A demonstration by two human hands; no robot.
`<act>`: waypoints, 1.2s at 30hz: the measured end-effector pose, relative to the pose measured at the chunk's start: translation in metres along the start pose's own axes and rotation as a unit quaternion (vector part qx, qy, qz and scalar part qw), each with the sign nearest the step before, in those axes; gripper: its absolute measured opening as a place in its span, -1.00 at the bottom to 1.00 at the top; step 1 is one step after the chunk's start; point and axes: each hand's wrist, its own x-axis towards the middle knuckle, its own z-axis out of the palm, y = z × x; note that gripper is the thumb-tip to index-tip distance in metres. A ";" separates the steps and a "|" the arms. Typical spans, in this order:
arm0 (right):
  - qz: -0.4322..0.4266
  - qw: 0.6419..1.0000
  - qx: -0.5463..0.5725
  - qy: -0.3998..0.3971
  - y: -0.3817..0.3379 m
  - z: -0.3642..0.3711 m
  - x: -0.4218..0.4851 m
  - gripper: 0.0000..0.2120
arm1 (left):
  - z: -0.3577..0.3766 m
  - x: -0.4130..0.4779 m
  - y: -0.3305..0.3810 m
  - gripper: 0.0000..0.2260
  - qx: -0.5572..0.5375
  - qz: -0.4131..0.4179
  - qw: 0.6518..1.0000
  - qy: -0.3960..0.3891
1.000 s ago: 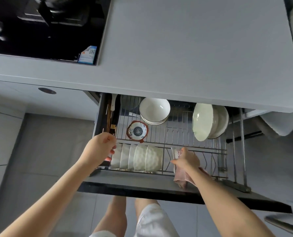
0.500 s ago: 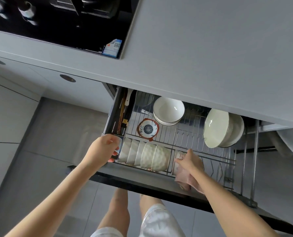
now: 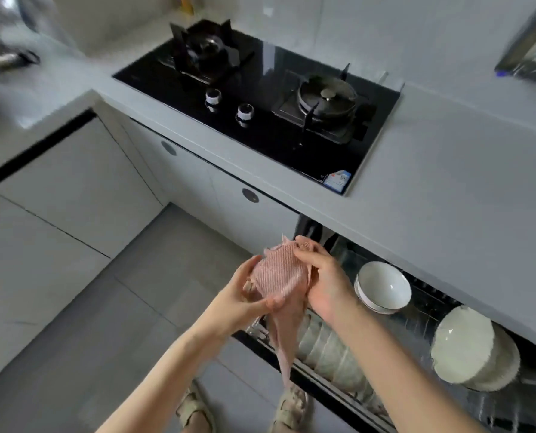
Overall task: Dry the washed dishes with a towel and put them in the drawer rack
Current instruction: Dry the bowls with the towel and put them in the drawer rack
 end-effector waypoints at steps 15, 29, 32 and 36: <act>-0.160 0.806 -0.477 -0.311 0.138 0.403 0.049 -0.79 | -0.397 -0.155 -0.009 -0.81 -0.105 0.095 0.932 0.333; -0.131 0.763 -0.433 -0.462 0.243 0.694 0.154 -0.73 | -0.658 -0.163 -0.019 -0.69 -0.240 0.085 0.833 0.492; -0.161 0.764 -0.440 -0.444 0.258 0.749 0.192 -0.67 | -0.719 -0.152 -0.029 -0.72 -0.277 0.024 0.766 0.579; -0.210 0.721 -0.497 -0.434 0.267 0.808 0.239 -0.59 | -0.793 -0.143 -0.050 -0.75 -0.300 -0.088 0.680 0.663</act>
